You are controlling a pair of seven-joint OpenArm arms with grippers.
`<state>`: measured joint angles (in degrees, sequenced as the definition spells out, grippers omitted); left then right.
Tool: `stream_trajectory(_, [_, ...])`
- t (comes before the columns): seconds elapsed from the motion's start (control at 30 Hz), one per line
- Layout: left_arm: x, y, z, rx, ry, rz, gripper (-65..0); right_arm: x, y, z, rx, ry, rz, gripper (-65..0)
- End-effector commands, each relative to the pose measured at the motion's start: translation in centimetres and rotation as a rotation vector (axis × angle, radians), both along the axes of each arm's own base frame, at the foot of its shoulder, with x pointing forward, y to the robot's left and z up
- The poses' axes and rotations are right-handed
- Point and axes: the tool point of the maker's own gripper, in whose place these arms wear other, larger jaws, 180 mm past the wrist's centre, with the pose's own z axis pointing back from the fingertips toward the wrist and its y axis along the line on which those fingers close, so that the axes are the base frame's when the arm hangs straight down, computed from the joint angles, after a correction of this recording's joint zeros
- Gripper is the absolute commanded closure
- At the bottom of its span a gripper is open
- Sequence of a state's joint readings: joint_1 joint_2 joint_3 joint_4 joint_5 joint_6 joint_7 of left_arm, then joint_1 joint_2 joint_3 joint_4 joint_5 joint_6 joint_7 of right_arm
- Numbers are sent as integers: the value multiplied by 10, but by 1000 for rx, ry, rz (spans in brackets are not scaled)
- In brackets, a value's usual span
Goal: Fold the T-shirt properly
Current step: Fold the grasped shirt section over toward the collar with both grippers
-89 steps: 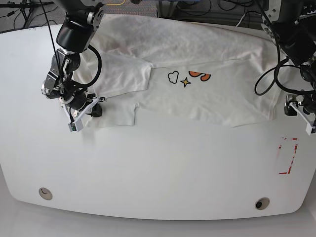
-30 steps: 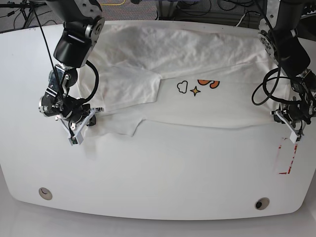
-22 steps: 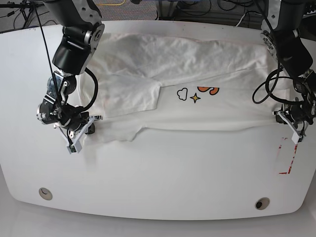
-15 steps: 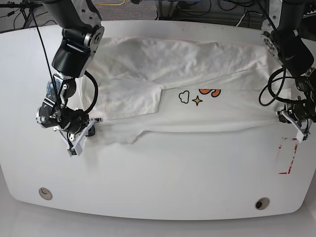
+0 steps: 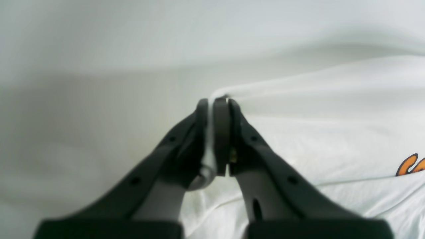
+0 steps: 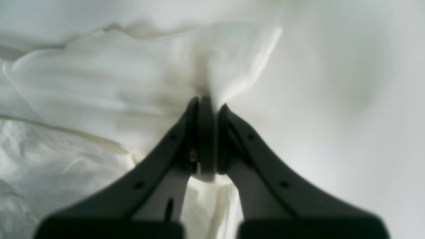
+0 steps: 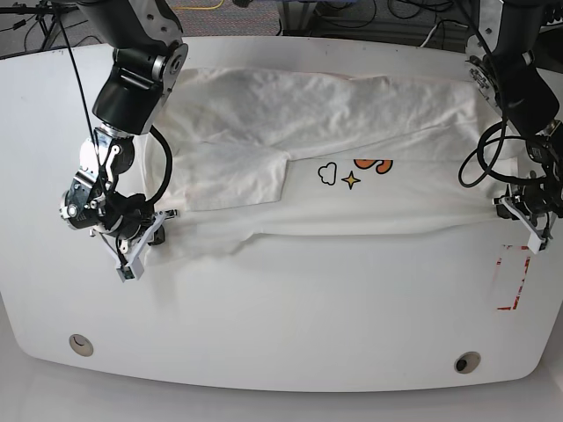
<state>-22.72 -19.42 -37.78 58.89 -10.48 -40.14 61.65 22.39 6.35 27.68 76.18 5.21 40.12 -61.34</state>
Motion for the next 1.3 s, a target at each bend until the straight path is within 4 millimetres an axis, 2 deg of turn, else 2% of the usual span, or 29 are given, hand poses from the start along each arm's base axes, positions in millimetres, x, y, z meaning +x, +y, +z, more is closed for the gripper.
stream_trajectory(0.0, [10,13,20,32,-49,14,0,10,-15,30,-52,-54,-16,-10])
stream_trajectory(0.17, [5,11,19,38,-4,0,0,7,-12,46,-42,-86,-6,-10])
stream_trajectory(0.3, [6,14,36,91,-19,-7,0,-2,-10,51,-33,-97,2,-10])
stream_trajectory(0.37, [9,7,43,114,-27,-25,0,-6,-11,54,-41,-107,5,-11])
stream_trajectory(0.47, [9,6,56,164,-34,-43,0,-17,-11,52,-49,-98,9,-11])
stream_trajectory(0.57, [-1,6,56,208,-9,-60,0,-25,-8,56,-50,-112,18,-13])
stream_trajectory(0.77, [-6,6,82,320,-30,-88,0,-46,0,55,-34,-125,44,-13])
stream_trajectory(1.03, [-24,6,97,419,-51,-102,0,-73,6,58,-52,-135,68,-13])
stream_trajectory(1.27, [-37,6,101,467,-52,-111,0,-100,15,46,-33,-102,92,-13])
